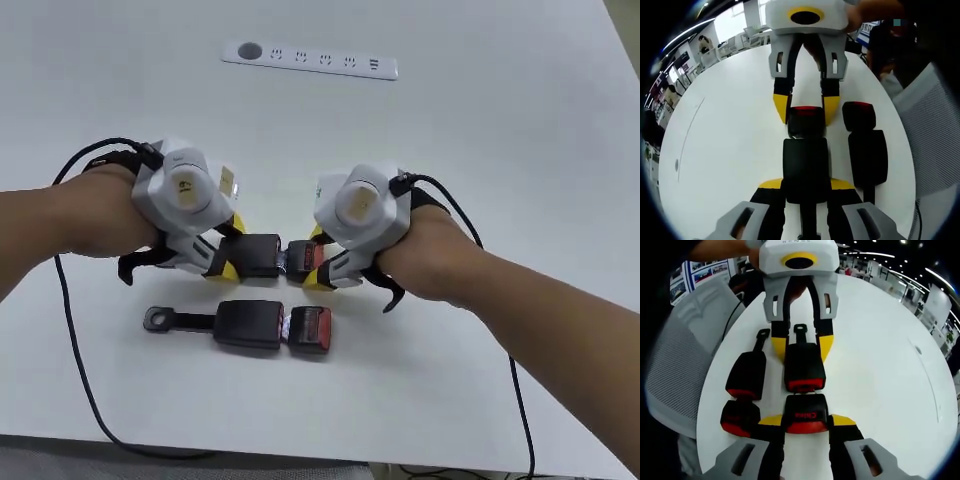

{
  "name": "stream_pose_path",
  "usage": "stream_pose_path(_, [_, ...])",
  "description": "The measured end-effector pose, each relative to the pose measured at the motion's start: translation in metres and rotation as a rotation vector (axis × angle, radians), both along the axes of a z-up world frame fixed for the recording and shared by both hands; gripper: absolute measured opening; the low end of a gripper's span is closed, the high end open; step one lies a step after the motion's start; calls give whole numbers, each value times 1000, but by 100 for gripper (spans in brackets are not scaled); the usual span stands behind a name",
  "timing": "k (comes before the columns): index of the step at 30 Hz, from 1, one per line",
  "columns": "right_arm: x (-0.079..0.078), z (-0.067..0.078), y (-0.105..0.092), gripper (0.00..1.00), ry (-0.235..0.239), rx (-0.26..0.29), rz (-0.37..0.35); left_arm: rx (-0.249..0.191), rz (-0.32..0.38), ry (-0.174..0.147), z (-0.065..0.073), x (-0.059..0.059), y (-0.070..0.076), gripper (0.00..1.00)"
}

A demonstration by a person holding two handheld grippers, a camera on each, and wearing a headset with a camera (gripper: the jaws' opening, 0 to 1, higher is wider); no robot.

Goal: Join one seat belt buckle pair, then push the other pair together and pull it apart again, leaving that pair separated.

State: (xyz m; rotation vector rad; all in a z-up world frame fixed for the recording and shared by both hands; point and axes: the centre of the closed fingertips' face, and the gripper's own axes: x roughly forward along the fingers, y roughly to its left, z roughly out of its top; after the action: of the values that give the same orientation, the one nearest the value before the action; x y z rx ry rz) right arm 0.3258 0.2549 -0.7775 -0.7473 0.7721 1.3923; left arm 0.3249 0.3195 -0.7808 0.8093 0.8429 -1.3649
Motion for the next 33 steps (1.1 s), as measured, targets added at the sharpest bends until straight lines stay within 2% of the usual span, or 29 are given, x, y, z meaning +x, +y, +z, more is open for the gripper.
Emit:
stream_pose_path(5, [3,-7,0,30,-1,1,-1,3,9,0,0,0,0,32])
stream_pose_path(7, [1,-3,1,30,-1,2,-2,6,16,-1,0,0,0,32])
stream_pose_path(11, [4,-6,0,30,-1,4,-5,9,26,-3,1,-1,0,32])
stream_pose_path(15, [-2,-4,-2,31,2,-2,-5,10,23,-4,1,-1,1,32])
stream_pose_path(22, [-1,-3,-11,31,2,-14,-4,12,30,-5,2,-3,3,32])
stream_pose_path(29, [0,-6,-15,31,1,4,-4,12,18,-2,2,-4,1,32])
stream_pose_path(31, [-2,-1,-19,31,3,10,-12,11,16,-2,3,-4,0,32])
stream_pose_path(33, [-1,-2,-22,31,6,10,-18,9,18,-1,2,-4,0,32])
